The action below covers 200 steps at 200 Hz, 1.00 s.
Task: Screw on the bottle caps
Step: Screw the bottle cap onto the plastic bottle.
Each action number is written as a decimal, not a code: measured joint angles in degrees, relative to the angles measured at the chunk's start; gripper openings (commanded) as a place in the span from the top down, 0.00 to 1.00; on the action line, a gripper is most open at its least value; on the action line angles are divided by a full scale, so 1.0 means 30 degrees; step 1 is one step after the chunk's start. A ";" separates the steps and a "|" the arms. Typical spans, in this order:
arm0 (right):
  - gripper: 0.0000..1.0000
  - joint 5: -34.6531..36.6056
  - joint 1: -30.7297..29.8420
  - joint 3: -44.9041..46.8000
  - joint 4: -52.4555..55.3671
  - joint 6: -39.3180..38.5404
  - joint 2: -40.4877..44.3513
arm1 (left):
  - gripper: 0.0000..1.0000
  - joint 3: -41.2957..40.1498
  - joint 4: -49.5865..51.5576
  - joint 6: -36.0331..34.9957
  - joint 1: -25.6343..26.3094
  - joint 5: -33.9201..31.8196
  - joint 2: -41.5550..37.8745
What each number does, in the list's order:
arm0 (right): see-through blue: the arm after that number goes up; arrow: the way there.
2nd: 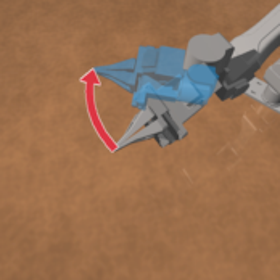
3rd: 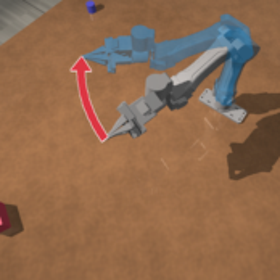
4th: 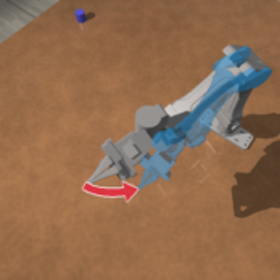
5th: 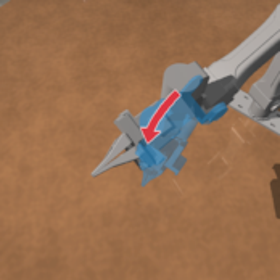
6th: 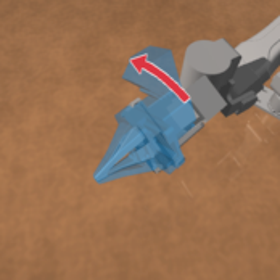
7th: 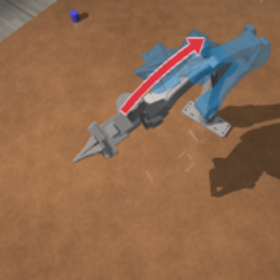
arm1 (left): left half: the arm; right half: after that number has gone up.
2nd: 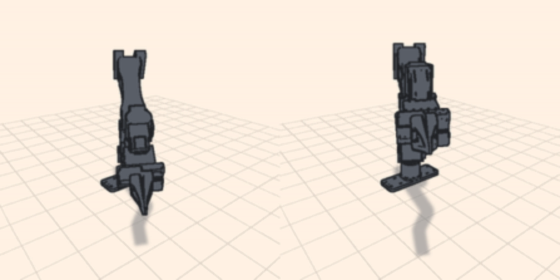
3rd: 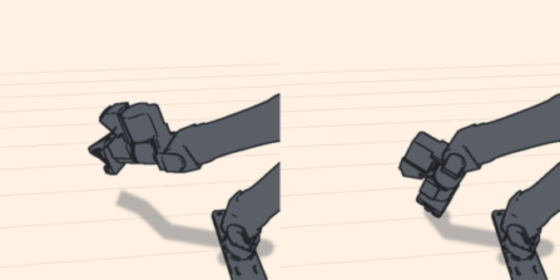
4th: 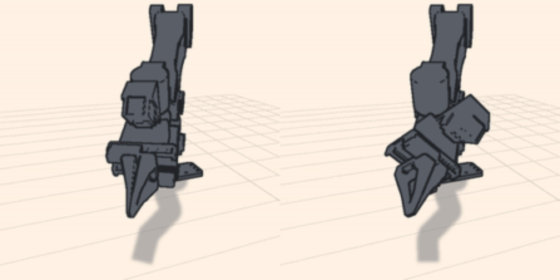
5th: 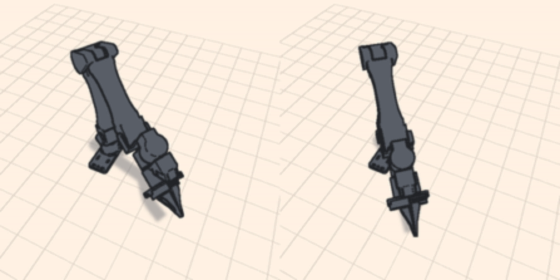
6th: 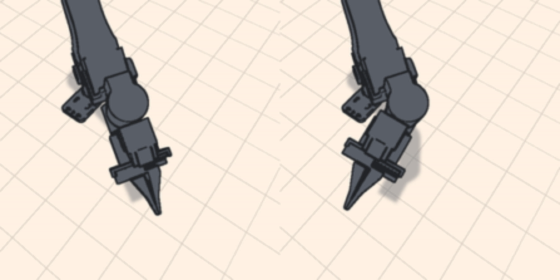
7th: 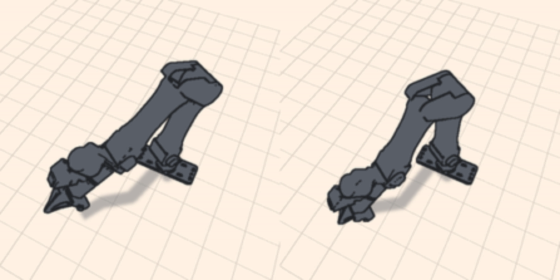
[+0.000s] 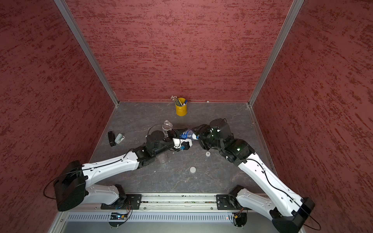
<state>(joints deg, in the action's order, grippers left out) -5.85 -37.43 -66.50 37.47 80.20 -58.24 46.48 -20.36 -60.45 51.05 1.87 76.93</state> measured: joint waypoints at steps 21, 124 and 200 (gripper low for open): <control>0.18 0.1086 -0.0007 -0.1239 0.0772 -0.1676 0.0481 | 0.47 0.0007 0.0503 0.0146 -0.0204 0.0306 0.0000; 0.05 -0.2871 -0.0007 -0.4699 0.4765 -3.1161 -0.0095 | 0.48 0.2317 0.6834 0.2113 -0.2667 0.6543 -0.0670; 0.31 -0.3985 -0.0007 -0.7060 0.9653 -4.6322 -0.2514 | 0.48 0.2754 0.8561 0.2433 -0.2761 0.8510 -0.0670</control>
<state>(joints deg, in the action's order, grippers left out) -17.80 -37.45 -87.68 66.43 -58.76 -65.78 54.74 5.32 -53.15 42.76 27.40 74.91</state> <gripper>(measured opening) 0.728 0.573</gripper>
